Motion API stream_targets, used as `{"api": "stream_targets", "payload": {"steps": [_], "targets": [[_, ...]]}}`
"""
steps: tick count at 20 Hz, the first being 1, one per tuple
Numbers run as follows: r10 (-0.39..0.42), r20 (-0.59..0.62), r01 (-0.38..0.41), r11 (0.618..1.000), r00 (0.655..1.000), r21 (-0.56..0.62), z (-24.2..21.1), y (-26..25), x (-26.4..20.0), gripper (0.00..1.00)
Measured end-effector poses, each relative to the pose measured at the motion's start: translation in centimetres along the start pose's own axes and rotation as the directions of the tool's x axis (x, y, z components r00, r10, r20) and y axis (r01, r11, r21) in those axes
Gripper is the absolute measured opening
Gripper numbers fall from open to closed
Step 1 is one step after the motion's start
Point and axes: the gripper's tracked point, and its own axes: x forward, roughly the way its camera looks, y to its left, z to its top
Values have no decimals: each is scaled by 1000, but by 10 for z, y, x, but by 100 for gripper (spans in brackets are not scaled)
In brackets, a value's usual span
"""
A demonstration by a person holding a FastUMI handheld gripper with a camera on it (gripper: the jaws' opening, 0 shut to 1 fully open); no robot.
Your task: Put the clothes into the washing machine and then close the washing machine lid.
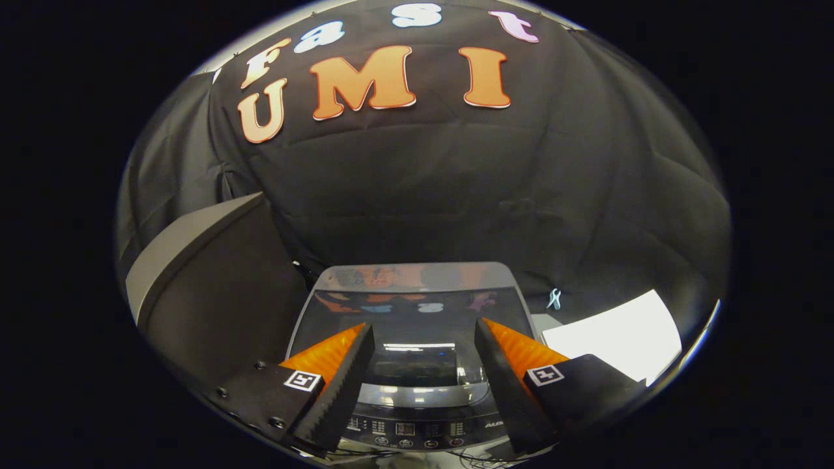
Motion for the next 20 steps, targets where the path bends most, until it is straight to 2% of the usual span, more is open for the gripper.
{"api": "stream_targets", "payload": {"steps": [7, 15, 20], "targets": [[-5, 128, 5, 1000, 992, 5, 82, -29, -49, 99], [-24, 317, 31, 999, 948, -18, 197, -58, -120, 98], [-24, 349, 22, 1000, 937, 10, 229, -77, -172, 98]]}}
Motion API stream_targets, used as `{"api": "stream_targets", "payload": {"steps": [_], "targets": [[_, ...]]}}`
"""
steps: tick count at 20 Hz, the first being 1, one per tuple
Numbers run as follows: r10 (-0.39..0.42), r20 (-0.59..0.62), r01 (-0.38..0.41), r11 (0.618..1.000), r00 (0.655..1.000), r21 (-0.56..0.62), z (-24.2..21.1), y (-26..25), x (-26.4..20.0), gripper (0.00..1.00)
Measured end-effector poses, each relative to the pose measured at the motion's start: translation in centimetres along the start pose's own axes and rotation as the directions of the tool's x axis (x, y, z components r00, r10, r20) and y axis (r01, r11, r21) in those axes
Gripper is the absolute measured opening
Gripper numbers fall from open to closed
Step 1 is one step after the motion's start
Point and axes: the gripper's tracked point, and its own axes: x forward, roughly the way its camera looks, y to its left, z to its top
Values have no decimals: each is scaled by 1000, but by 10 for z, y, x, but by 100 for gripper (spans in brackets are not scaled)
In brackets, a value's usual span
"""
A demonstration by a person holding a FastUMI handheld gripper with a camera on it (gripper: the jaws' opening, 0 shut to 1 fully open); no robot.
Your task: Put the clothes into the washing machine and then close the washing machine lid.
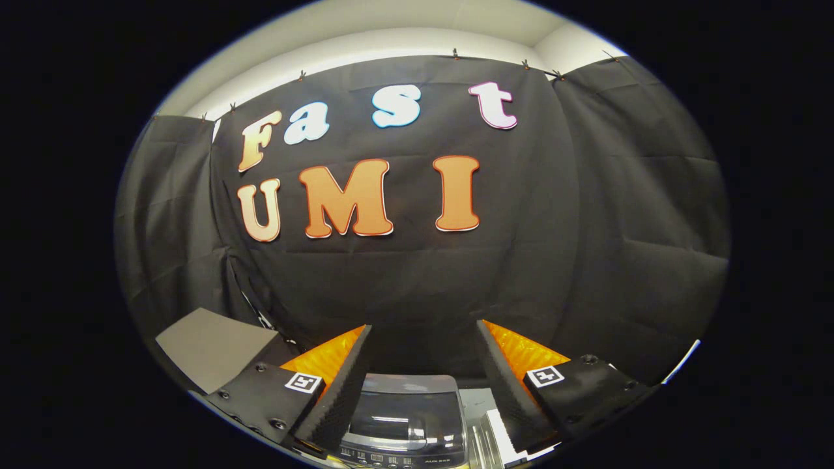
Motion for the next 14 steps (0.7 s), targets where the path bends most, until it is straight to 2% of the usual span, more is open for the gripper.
{"api": "stream_targets", "payload": {"steps": [5, 9, 14], "targets": [[-15, 85, 16, 1000, 996, -15, 55, -20, -36, 98], [-49, 191, 54, 998, 980, -22, 104, -41, -76, 98], [-107, 233, 111, 994, 967, -6, 125, -72, -110, 98]]}}
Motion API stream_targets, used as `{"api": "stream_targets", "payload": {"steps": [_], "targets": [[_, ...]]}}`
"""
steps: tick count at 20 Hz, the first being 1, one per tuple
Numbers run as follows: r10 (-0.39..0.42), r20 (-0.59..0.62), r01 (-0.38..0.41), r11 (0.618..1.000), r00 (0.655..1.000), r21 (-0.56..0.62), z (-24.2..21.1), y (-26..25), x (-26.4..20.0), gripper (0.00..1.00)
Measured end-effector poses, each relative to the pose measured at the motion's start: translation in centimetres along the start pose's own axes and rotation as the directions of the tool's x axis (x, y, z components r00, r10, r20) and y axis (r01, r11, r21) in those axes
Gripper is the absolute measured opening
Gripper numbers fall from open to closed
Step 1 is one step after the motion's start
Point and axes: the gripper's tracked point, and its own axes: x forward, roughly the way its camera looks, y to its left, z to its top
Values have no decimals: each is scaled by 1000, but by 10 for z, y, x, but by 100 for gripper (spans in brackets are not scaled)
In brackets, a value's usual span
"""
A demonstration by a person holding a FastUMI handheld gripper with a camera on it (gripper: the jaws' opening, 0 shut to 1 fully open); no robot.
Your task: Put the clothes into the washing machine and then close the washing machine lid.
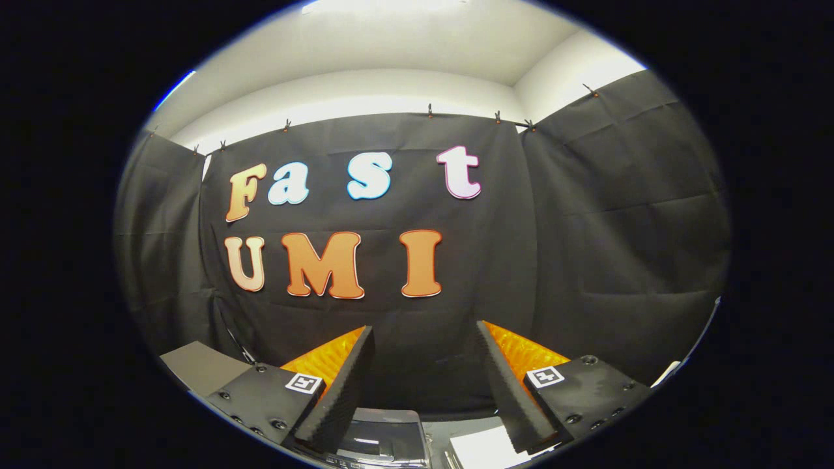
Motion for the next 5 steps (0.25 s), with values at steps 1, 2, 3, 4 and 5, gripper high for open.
{"api": "stream_targets", "payload": {"steps": [1, 2, 3, 4, 5], "targets": [[-6, 4, 6, 1000, 1000, 3, 2, -4, -4, 98], [-14, 6, 14, 1000, 1000, 4, 5, -8, -7, 98], [-18, 9, 18, 1000, 1000, 3, 6, -10, -9, 98], [-20, 13, 20, 1000, 1000, 3, 7, -12, -13, 98], [-21, 11, 21, 1000, 1000, 4, 6, -13, -14, 98]]}}
